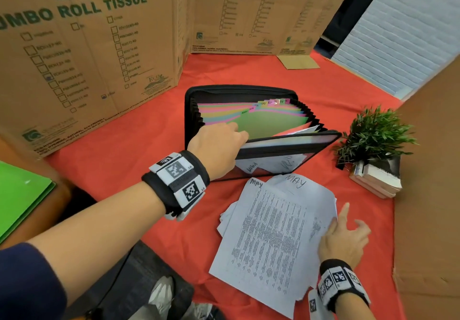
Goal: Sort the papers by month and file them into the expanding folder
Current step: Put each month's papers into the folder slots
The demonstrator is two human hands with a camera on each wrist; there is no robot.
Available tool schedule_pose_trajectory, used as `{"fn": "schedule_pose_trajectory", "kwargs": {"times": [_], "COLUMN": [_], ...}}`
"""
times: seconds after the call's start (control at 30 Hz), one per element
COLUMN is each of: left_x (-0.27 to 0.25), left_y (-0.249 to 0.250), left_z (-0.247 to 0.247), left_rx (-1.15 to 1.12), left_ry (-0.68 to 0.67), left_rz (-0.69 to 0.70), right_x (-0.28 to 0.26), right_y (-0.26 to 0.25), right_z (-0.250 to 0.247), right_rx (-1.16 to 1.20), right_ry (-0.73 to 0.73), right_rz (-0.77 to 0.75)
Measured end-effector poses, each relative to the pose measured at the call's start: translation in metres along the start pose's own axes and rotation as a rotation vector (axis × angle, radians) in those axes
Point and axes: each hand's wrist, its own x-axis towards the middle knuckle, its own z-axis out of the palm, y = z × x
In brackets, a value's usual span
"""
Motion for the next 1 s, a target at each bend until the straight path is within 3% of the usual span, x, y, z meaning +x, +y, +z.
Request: {"fn": "schedule_pose_trajectory", "kwargs": {"times": [0.07,0.17,0.27,0.4,0.47,0.6,0.73,0.8,0.93,1.0], "left_x": [0.000,-0.001,-0.002,-0.002,-0.002,-0.001,-0.003,-0.004,-0.006,-0.010], "left_y": [0.000,-0.001,0.000,0.000,-0.001,-0.001,-0.002,-0.001,-0.004,-0.006], "left_z": [0.000,-0.001,-0.003,-0.005,-0.006,-0.009,-0.011,-0.011,-0.004,-0.002], "left_rx": [-0.005,-0.003,0.001,0.006,0.003,-0.001,0.005,0.005,-0.036,-0.039], "left_ry": [0.000,-0.001,-0.011,-0.022,-0.029,-0.044,-0.043,-0.033,0.060,0.117], "left_rz": [0.002,0.008,0.007,0.007,0.011,0.012,0.010,0.018,0.021,0.061], "right_x": [-0.006,-0.017,-0.033,-0.044,-0.041,-0.018,-0.006,0.004,0.047,0.073], "right_y": [-0.008,-0.011,-0.019,-0.016,-0.011,0.006,0.012,0.005,-0.028,-0.052], "right_z": [-0.004,0.003,0.009,0.026,0.023,0.004,-0.010,-0.024,-0.088,-0.132], "right_rx": [0.175,0.458,0.411,0.465,0.494,0.476,0.534,0.358,-0.178,-0.326], "right_ry": [-0.025,-0.253,-0.478,-0.570,-0.536,-0.309,-0.569,-0.554,-0.319,-0.203], "right_rz": [0.004,0.404,0.634,0.763,0.727,0.511,0.466,0.351,-0.054,-0.159]}}
